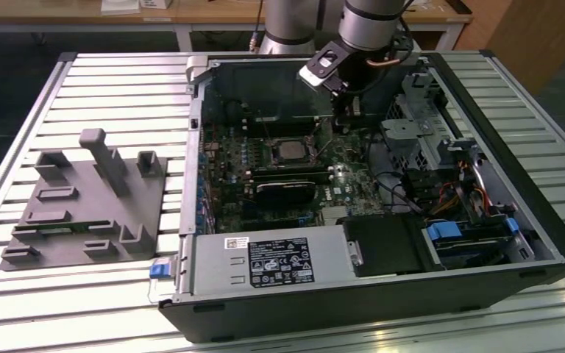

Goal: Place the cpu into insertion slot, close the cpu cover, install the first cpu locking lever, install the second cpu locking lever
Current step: 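Close the cpu cover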

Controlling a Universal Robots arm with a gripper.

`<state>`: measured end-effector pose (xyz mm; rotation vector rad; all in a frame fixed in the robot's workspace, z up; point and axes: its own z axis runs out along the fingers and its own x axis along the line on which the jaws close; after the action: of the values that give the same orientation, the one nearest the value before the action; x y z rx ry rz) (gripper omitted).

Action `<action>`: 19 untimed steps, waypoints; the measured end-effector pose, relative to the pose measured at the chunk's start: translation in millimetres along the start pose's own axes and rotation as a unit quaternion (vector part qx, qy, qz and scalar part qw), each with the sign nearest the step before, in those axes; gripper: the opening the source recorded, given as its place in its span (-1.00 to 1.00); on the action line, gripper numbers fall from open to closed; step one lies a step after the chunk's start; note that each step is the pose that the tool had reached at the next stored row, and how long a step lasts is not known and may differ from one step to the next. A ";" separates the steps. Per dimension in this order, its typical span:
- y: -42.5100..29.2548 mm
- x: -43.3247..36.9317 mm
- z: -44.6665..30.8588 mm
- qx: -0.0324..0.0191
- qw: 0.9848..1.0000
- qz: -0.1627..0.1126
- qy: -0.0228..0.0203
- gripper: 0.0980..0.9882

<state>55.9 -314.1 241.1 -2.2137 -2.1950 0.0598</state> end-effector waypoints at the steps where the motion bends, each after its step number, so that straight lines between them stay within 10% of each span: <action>1: 0.0 0.0 0.0 0.000 1.000 0.000 0.000 -0.98; 7: -7.7 -0.1 0.5 -0.001 1.000 0.000 0.001 -0.98; 19: -55.1 -1.3 2.7 -0.010 1.000 0.000 0.002 -0.98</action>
<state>0.7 -315.0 240.9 -2.2226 -2.2040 0.0340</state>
